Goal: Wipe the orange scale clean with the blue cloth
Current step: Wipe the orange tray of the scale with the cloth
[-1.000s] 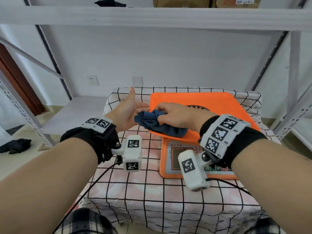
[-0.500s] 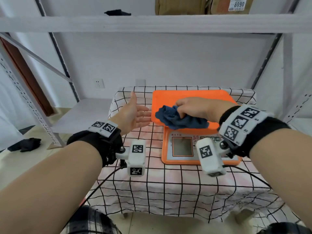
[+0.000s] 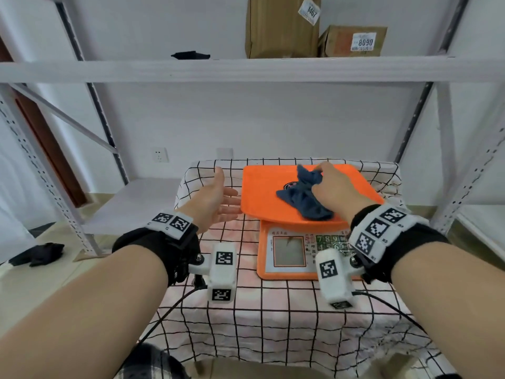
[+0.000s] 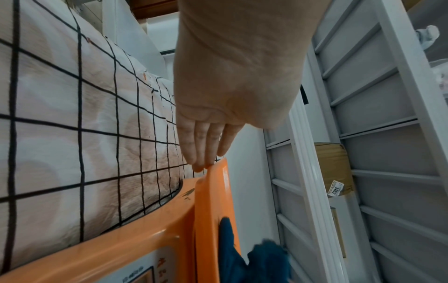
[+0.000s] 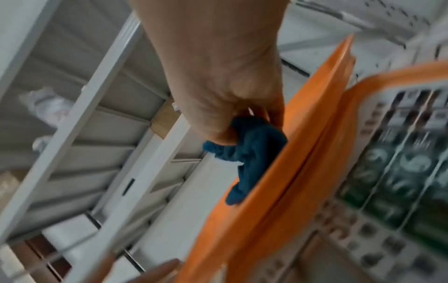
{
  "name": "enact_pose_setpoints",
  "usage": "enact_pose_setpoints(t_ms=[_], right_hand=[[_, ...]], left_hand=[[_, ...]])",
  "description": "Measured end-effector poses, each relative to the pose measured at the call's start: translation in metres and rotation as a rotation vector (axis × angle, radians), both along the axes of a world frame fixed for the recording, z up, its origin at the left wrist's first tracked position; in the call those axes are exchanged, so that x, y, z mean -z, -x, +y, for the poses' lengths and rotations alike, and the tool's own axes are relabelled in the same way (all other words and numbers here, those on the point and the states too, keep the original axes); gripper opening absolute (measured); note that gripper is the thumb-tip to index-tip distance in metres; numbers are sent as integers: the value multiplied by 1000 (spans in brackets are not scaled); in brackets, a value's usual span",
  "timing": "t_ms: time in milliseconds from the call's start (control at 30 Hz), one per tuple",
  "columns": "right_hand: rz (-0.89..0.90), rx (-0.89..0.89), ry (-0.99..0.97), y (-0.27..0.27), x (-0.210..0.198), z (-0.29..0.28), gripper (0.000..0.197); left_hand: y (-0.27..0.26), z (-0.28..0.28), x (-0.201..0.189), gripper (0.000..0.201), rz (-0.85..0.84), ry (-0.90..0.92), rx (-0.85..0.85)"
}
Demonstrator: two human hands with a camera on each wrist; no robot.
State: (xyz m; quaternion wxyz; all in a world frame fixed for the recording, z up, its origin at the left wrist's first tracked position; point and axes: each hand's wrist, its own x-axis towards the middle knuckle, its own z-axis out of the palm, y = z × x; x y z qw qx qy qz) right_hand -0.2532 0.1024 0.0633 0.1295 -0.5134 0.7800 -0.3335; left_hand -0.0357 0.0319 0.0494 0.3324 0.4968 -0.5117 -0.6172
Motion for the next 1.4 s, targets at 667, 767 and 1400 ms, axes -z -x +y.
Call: enact_pose_setpoints(t_ms=[667, 767, 1400], right_hand=[[190, -538, -140, -80, 7, -11, 23], [162, -484, -216, -57, 1, -1, 11], [238, -483, -92, -21, 25, 28, 22]], left_hand=[[1, -7, 8, 80, 237, -118, -66], [3, -9, 8, 79, 246, -113, -84], [18, -5, 18, 4, -284, 96, 81]])
